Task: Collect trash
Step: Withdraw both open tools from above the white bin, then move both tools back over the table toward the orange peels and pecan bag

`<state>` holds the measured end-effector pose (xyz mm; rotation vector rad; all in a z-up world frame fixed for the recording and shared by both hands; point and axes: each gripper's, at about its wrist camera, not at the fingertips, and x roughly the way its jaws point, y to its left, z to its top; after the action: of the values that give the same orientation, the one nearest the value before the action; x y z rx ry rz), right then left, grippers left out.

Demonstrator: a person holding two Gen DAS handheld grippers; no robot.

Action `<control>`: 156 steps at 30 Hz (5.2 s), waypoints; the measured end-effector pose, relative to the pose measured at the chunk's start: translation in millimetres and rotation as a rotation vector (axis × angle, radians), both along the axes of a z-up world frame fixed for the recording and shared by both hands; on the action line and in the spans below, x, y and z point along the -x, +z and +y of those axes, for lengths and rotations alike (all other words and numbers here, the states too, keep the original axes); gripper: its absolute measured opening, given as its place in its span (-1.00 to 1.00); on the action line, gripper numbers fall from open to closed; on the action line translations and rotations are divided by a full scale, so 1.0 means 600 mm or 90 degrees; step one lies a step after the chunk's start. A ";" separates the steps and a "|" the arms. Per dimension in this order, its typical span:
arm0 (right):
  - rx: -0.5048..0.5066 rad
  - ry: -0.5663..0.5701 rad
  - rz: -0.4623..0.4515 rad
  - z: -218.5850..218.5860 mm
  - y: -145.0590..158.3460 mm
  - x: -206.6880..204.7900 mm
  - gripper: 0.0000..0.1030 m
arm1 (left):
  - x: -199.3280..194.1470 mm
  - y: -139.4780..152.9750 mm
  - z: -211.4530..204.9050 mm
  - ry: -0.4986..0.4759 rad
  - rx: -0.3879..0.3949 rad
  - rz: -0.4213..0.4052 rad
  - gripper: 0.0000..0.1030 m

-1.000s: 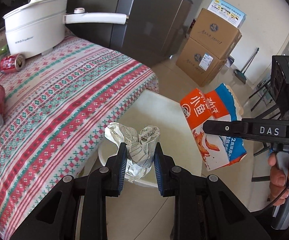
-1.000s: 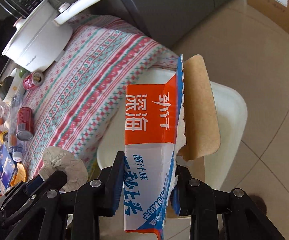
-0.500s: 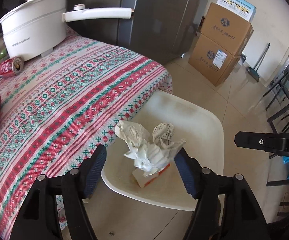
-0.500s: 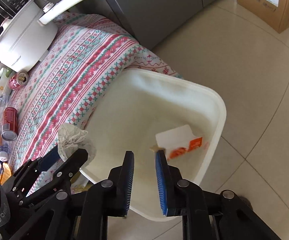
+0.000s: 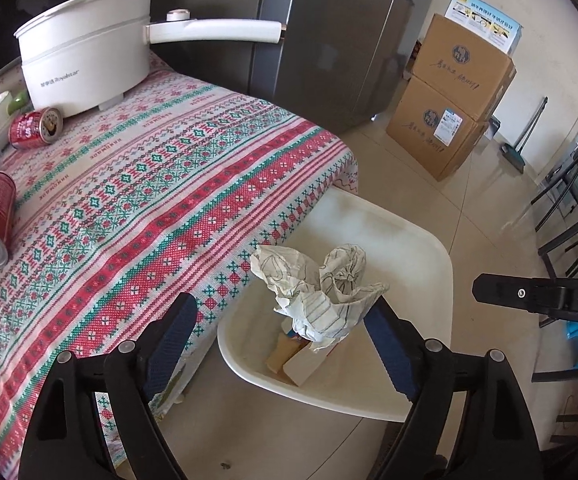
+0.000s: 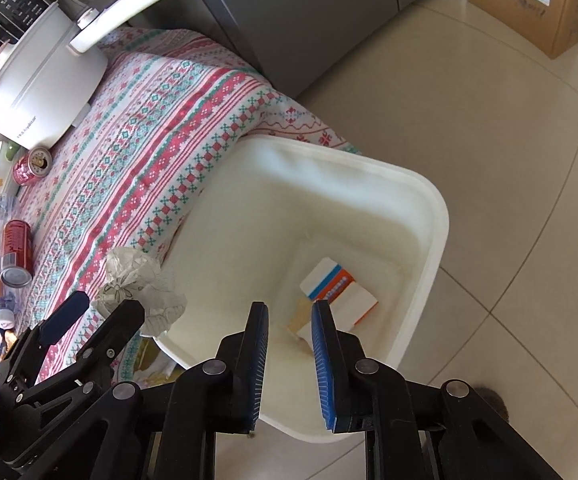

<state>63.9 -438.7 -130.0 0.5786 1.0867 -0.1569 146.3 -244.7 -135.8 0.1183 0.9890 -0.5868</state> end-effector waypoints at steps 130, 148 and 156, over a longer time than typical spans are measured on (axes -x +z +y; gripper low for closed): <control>0.172 0.274 -0.052 0.408 0.026 -0.100 0.71 | -0.036 -0.001 0.520 0.116 -0.141 0.147 0.00; 0.100 0.296 -0.056 0.498 0.011 -0.129 0.71 | 0.006 0.055 0.600 0.160 -0.051 0.127 -0.94; 0.037 0.315 -0.065 0.567 -0.011 -0.154 0.71 | 0.008 0.056 0.691 0.282 0.028 0.150 -0.65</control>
<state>156.6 -98.3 -136.8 0.2494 1.0914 0.2681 141.7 170.1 -102.5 -0.2100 1.1865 -0.2165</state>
